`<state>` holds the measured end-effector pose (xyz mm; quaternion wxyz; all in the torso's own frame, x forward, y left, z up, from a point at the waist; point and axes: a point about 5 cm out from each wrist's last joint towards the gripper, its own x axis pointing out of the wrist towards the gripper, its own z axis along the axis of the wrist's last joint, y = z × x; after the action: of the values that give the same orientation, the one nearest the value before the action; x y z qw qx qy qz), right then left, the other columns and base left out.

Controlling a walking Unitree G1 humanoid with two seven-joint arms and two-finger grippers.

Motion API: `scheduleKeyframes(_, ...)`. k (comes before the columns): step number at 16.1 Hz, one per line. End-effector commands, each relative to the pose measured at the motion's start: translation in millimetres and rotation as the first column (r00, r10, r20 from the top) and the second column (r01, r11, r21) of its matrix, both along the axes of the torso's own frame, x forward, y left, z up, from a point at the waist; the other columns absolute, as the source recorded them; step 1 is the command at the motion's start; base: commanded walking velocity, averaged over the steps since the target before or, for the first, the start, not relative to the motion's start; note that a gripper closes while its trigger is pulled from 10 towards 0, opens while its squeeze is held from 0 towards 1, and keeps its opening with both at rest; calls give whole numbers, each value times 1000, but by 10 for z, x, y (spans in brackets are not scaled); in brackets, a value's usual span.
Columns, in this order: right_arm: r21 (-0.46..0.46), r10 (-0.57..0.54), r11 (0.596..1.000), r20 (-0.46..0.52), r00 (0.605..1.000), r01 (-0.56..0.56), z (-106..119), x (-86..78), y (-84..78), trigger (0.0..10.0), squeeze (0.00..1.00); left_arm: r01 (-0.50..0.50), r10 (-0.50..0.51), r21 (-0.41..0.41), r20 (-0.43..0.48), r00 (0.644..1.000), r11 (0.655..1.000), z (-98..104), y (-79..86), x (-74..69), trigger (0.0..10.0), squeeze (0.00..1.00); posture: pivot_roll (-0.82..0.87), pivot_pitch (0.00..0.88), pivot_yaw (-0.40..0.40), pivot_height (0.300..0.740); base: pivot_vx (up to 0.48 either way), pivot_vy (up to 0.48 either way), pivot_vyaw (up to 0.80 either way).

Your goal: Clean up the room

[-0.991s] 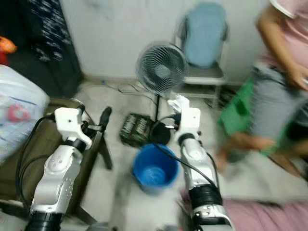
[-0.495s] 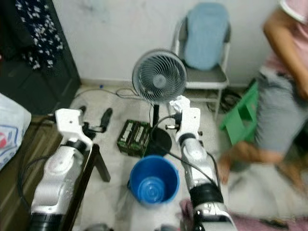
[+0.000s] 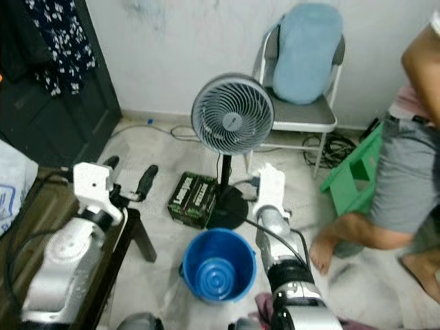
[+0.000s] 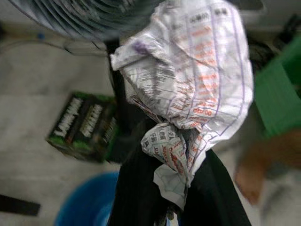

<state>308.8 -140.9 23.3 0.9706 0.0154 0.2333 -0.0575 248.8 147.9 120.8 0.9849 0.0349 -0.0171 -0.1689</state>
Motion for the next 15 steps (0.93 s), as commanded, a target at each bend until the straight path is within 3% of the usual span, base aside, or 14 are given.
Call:
scheduleKeyframes(1, 13, -19, 1000, -70, 997, 20, -105, -45, 54, 10000, 0, 145, -146, 91, 1, 989, 985, 25, -118, -97, 10000, 0, 111, 0, -11, 740, 0, 0, 0)
scheduleKeyframes(3, 30, -36, 999, -113, 993, 40, -189, -99, 75, 10000, 0, 230, -232, 155, -5, 973, 961, 41, -151, -218, 10000, 0, 128, 0, 4, 740, 0, 0, 0)
scheduleKeyframes(5, 45, -31, 998, -164, 986, 39, -270, -127, 146, 10000, 0, 256, -250, 198, -59, 967, 946, 31, -48, -418, 10000, 0, 164, 49, 38, 740, 0, 0, 0)
scheduleKeyframes(7, 49, -37, 998, -193, 981, 47, -316, -161, 175, 10000, 0, 260, -250, 204, -78, 965, 944, 37, -3, -493, 10000, 0, 183, 70, 47, 740, 0, 0, 0)
scheduleKeyframes(8, 40, -60, 997, -244, 968, 71, -388, -217, 185, 10000, 0, 279, -262, 231, -102, 960, 932, 58, 39, -607, 10000, 0, 223, 103, 58, 740, 0, 0, 0)
scheduleKeyframes(12, 14, -83, 996, -264, 961, 90, -420, -238, 148, 10000, 0, 282, -256, 247, -134, 957, 927, 109, 106, -737, 10000, 0, 256, 136, 65, 740, 0, 0, 0)
scheduleKeyframes(15, -26, -125, 992, -249, 961, 122, -391, -200, 11, 10000, 0, 281, -249, 252, -154, 956, 926, 123, 124, -774, 10000, 0, 262, 135, 65, 740, 0, 0, 0)
